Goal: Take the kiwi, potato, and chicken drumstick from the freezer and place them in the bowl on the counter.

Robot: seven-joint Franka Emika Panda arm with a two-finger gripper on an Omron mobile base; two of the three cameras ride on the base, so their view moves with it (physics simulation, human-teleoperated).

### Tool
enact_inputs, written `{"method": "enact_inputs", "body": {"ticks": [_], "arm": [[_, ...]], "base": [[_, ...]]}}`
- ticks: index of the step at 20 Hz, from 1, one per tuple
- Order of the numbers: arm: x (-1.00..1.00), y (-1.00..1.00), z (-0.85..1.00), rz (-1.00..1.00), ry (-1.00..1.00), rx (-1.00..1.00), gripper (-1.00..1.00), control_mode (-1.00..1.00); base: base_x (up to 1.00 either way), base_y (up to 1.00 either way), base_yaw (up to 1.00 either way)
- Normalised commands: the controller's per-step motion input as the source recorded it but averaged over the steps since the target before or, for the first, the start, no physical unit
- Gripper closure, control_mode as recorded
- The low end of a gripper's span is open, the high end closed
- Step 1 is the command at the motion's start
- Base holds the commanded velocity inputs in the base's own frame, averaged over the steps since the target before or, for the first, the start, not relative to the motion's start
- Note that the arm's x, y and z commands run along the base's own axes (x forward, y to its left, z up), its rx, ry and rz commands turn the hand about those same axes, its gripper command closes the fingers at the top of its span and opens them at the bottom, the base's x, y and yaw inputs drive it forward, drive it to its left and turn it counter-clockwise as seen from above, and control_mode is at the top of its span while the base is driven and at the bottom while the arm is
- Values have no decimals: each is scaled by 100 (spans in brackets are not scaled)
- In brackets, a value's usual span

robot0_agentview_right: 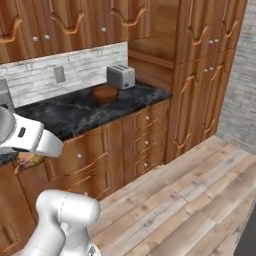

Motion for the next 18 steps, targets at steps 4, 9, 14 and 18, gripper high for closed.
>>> {"method": "enact_inputs", "body": {"ticks": [4, 9, 14, 18], "arm": [[0, 0, 0, 0, 0, 0, 100, 100], [0, 0, 0, 0, 0, 0, 100, 100], [0, 0, 0, 0, 0, 0, 100, 100], [0, 0, 0, 0, 0, 0, 100, 100]], "base": [[100, -33, 15], [100, -3, 56], [98, -27, 70], [72, -70, 58]]}}
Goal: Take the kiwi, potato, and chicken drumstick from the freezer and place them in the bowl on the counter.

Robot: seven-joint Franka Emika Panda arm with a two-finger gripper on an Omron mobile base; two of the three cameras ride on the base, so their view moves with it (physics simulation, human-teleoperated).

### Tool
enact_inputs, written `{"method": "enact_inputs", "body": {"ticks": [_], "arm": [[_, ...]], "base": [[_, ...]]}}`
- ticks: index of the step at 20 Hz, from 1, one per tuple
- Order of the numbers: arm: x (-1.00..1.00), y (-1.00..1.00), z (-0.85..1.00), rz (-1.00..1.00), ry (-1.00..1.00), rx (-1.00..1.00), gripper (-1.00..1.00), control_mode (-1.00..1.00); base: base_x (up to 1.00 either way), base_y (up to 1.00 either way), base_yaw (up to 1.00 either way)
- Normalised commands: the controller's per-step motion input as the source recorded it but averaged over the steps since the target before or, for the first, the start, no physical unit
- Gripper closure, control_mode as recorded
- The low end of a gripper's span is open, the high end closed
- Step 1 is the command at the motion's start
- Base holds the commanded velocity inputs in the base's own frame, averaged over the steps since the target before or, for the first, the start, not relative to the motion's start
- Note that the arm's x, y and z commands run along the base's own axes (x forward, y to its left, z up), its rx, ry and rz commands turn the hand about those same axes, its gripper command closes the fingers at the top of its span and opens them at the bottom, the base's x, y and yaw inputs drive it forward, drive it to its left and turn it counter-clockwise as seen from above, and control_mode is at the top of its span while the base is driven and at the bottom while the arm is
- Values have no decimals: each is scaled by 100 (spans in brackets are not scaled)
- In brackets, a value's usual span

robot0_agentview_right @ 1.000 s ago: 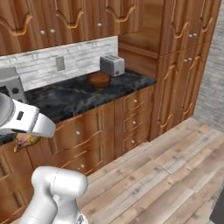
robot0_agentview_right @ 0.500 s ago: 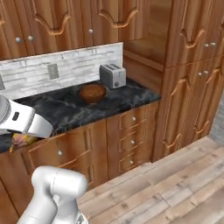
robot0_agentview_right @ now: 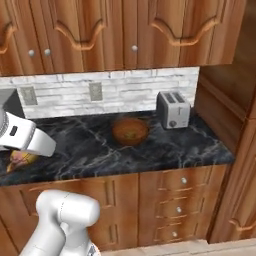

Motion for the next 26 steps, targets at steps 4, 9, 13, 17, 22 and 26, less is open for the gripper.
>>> {"method": "enact_inputs", "body": {"ticks": [4, 9, 13, 17, 22, 26], "arm": [[0, 0, 0, 0, 0, 0, 100, 100], [0, 0, 0, 0, 0, 0, 100, 100], [0, 0, 0, 0, 0, 0, 100, 100], [0, 0, 0, 0, 0, 0, 100, 100], [0, 0, 0, 0, 0, 0, 100, 100], [0, 0, 0, 0, 0, 0, 100, 100]], "base": [[36, -100, 47], [38, -100, 44], [46, -77, 29], [21, 14, 3], [30, 61, -2], [41, 41, -1]]}}
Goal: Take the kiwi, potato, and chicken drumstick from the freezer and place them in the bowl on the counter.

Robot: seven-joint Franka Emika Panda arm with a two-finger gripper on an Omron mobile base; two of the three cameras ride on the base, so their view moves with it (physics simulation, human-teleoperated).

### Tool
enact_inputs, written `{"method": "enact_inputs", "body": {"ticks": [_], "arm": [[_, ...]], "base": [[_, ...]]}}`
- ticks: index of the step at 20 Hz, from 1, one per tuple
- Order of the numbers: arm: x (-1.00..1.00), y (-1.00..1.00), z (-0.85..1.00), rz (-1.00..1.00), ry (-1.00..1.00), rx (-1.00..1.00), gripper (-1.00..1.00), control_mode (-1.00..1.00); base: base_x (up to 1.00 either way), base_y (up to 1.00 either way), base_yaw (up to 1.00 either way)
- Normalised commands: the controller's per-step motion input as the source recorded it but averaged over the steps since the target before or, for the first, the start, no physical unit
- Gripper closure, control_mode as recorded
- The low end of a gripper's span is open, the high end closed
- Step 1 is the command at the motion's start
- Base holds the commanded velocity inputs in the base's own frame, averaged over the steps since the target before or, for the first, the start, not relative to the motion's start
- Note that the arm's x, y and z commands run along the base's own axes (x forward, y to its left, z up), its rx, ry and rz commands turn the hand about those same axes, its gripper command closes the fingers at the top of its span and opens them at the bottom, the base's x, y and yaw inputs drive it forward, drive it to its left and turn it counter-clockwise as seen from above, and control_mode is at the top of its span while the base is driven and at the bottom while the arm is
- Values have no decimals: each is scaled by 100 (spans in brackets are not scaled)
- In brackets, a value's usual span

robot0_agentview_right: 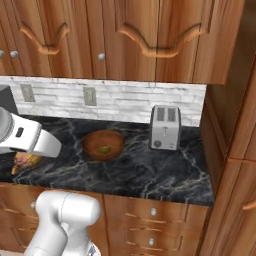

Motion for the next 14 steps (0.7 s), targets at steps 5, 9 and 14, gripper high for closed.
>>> {"method": "enact_inputs", "body": {"ticks": [5, 9, 14], "arm": [[0, 0, 0, 0, 0, 0, 100, 100], [8, 0, -7, 0, 2, 0, 100, -100], [73, 0, -75, 2, 10, 2, 100, -100]], "base": [[58, 1, 3], [39, 0, 2], [0, 0, 0]]}}
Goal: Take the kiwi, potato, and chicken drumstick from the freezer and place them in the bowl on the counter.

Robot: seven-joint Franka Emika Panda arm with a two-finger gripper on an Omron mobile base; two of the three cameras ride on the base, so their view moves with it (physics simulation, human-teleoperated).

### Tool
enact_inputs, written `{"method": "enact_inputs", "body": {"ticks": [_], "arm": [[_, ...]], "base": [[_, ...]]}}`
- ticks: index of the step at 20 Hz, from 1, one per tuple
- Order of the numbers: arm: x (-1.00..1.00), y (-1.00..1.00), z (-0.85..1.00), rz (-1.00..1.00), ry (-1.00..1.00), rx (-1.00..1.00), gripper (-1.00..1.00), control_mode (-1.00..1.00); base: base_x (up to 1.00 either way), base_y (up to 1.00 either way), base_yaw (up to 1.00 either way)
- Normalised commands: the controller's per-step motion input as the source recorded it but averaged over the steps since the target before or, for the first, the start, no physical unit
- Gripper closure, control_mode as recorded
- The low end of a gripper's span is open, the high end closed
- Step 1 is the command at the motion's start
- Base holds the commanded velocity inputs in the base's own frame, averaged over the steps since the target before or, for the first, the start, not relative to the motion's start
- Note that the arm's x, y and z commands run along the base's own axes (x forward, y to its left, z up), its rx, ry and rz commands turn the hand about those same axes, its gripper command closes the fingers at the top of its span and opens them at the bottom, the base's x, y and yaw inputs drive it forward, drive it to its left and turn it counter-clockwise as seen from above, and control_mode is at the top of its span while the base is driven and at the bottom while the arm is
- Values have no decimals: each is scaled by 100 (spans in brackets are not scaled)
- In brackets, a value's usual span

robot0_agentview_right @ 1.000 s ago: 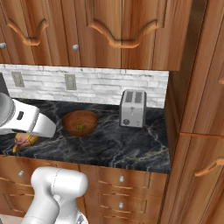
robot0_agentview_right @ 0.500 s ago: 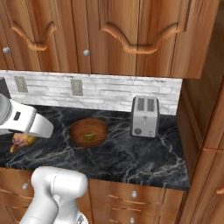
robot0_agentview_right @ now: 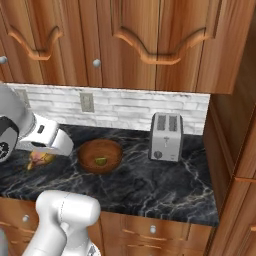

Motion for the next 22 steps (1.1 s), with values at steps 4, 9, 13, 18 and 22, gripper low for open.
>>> {"method": "enact_inputs", "body": {"ticks": [4, 9, 13, 18, 22], "arm": [[99, 0, -84, 7, 6, 7, 100, -100], [87, 0, -63, 5, 0, 2, 100, -100], [78, 0, -30, 0, 1, 0, 100, -100], [63, 1, -28, 0, 4, 0, 100, -100], [53, 0, -54, 0, 0, 0, 100, -100]], "base": [[0, 0, 0], [0, 0, 0], [0, 0, 0], [0, 0, 0], [0, 0, 0]]}}
